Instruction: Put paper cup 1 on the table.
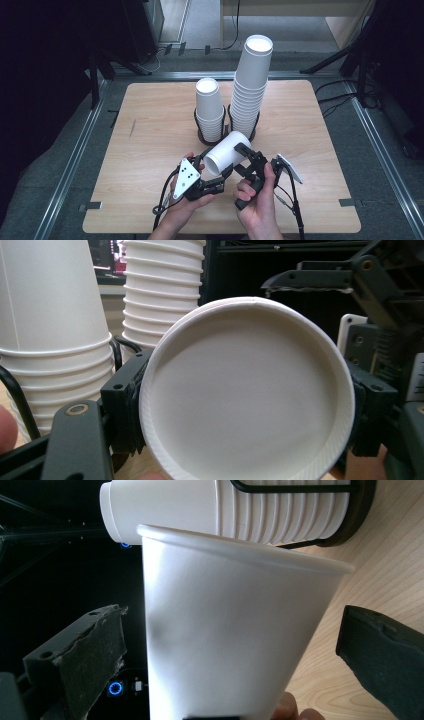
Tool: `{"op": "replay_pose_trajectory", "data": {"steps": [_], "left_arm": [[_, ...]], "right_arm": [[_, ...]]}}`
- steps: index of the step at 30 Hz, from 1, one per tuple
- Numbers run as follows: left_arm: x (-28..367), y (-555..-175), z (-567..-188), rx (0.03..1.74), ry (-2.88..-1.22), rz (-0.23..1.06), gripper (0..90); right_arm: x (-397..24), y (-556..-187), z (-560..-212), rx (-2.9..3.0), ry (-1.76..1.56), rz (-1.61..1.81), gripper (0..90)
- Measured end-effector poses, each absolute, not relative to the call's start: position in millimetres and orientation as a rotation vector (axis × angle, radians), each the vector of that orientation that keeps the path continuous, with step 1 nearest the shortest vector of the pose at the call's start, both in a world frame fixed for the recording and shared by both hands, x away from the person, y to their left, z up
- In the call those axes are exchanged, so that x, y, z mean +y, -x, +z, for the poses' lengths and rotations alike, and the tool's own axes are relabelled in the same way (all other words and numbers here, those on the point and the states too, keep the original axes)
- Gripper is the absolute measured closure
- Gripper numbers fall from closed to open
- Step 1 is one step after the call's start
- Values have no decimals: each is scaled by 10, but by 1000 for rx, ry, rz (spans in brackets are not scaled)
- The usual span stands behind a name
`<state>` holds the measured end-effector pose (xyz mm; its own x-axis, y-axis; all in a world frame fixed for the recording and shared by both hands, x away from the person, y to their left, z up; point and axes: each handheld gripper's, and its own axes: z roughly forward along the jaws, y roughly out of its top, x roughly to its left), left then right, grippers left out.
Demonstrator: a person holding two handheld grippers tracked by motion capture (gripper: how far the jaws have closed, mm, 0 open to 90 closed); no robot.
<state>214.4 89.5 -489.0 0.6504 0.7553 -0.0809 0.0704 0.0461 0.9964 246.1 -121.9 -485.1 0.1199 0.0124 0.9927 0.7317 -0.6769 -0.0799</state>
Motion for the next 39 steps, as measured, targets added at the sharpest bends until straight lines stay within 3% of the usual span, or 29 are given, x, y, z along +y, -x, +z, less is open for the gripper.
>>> {"op": "replay_pose_trajectory", "data": {"steps": [20,27,39], "left_arm": [[860,-2123,-4893,714,-1466,605,232],[866,-2124,-4890,715,-1467,614,231],[888,-2145,-4894,708,-1483,611,217]], "right_arm": [[-1149,-2643,-4904,-649,1808,-1582,8],[-1121,-2646,-4924,-659,1809,-1586,87],[-1113,-2651,-4948,-662,1792,-1607,123]]}}
